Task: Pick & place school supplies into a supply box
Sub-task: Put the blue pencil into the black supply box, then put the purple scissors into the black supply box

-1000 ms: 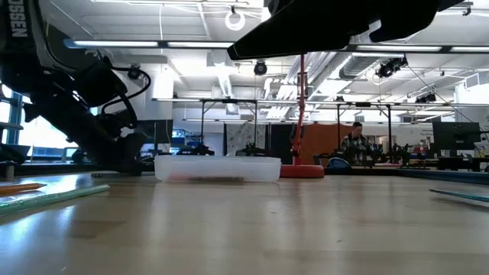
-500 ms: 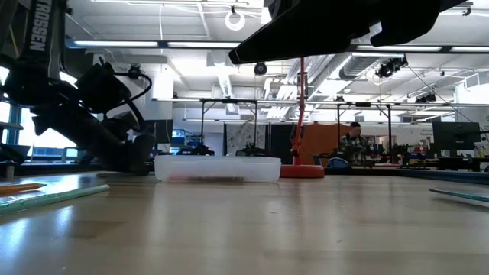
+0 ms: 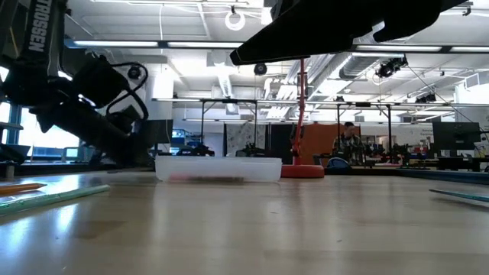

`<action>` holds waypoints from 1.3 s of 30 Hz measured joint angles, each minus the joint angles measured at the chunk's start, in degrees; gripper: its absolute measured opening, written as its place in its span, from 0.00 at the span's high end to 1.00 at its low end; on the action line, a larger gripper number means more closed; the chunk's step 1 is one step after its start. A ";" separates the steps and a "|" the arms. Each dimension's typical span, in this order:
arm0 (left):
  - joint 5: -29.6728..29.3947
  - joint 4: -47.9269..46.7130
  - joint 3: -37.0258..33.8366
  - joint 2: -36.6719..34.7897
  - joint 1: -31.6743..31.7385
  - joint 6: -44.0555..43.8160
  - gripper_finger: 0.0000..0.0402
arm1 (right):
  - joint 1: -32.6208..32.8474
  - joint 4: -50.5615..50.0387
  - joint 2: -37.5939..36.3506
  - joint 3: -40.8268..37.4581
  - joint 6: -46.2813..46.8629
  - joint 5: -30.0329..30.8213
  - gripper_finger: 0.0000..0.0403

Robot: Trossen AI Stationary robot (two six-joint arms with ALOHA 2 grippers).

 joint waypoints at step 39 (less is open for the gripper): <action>4.06 -19.71 2.93 -16.89 0.04 -1.32 0.76 | 5.28 -7.38 -5.69 -0.02 -2.39 7.39 0.78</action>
